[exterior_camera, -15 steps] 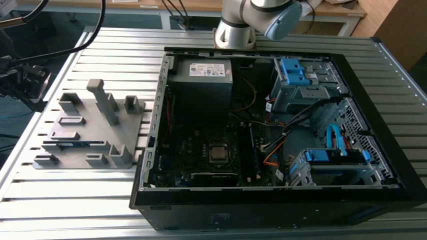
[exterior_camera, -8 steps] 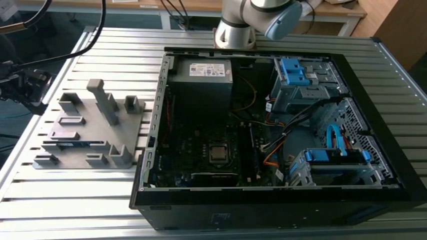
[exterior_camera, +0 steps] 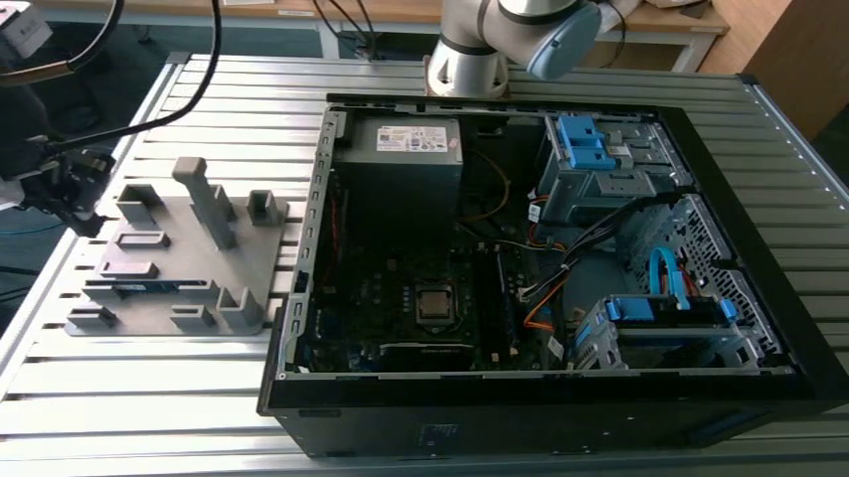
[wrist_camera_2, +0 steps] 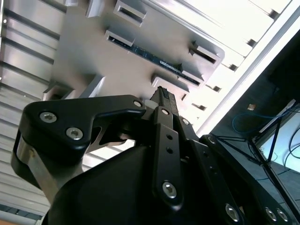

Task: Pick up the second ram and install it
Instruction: 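Reach for the second ram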

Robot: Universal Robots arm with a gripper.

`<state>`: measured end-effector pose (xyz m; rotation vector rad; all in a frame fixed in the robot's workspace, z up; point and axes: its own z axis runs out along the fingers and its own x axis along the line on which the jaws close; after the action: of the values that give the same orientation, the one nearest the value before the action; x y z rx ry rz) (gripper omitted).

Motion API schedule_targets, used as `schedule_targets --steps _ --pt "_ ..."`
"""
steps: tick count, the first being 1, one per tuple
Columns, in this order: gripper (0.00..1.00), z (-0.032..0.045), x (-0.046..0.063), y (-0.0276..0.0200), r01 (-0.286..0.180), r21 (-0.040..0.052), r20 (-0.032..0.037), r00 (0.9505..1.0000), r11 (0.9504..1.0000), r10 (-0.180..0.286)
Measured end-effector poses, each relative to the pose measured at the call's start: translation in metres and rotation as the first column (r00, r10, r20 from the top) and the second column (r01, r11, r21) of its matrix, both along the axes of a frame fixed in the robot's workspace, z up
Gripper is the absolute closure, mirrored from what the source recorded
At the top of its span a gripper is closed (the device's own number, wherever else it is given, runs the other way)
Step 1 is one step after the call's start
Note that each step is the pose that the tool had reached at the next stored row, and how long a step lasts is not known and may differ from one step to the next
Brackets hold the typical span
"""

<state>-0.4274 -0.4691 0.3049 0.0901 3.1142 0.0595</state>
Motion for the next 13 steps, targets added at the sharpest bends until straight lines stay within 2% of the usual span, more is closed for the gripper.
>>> schedule_targets --steps 5,13 --pt "0.9 -0.0057 0.0032 0.0 -0.018 -0.0044 -0.0005 0.9998 0.9998 0.018" --pt "0.9 -0.0102 0.0073 0.0 -0.027 -0.0078 -0.0007 0.9996 0.9996 0.027"
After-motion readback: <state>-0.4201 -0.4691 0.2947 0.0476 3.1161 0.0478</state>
